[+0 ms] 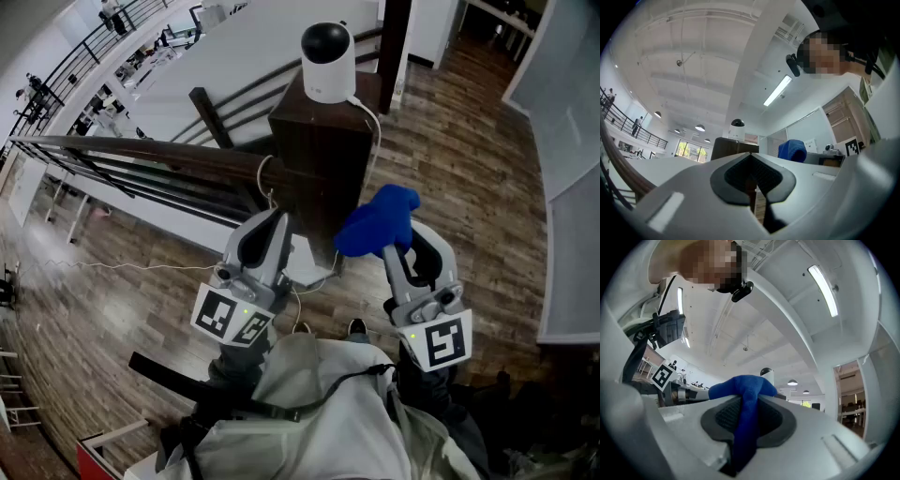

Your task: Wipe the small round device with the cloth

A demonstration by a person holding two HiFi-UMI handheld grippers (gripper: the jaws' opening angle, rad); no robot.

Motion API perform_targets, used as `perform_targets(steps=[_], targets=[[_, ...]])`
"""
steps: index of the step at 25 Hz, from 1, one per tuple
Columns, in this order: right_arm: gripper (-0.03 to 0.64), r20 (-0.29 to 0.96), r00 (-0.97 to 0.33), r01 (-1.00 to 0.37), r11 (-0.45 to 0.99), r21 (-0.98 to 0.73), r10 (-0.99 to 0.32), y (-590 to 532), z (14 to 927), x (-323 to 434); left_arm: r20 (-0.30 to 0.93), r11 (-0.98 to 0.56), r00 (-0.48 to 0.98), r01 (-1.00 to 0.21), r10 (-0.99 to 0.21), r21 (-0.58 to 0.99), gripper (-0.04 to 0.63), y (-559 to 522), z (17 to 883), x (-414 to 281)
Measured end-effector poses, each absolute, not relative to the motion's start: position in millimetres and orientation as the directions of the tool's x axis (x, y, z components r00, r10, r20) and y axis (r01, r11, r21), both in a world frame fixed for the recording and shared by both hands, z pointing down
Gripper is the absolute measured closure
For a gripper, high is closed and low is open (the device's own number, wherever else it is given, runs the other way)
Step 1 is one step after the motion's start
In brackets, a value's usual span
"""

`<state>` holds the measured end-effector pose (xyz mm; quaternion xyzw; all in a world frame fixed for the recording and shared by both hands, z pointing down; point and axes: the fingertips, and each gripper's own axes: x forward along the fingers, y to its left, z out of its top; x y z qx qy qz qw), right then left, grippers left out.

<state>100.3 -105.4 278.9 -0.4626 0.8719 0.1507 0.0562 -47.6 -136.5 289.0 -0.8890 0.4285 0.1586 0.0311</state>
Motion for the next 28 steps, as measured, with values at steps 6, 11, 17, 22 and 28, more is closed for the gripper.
perform_targets(steps=[6, 11, 17, 22, 28], targets=[[0.545, -0.239, -0.545, -0.837, 0.505, 0.212, -0.804, -111.7, 282.0, 103.0, -0.315, -0.644, 0.595, -0.761, -0.740, 0.076, 0.591, -145.0, 289.0, -48.8], [0.545, -0.240, -0.539, -0.841, 0.505, 0.193, -0.807, -113.0, 286.0, 103.5, -0.310, -0.649, 0.599, -0.757, -0.738, 0.081, 0.591, -147.4, 292.5, -48.4], [0.545, -0.246, -0.536, -0.844, 0.504, 0.184, -0.807, -114.6, 286.4, 106.1, -0.308, -0.651, 0.601, -0.754, -0.737, 0.086, 0.591, -147.2, 291.6, -48.2], [0.545, -0.205, -0.583, -0.795, 0.499, 0.346, -0.786, -132.3, 280.6, 106.9, -0.310, -0.668, 0.627, -0.743, -0.714, 0.036, 0.591, -157.0, 281.4, -49.2], [0.545, -0.207, -0.606, -0.727, 0.428, 0.537, -0.768, -173.1, 189.2, 105.2, -0.371, -0.673, 0.653, -0.733, -0.660, -0.094, 0.591, -173.0, 224.4, -59.0]])
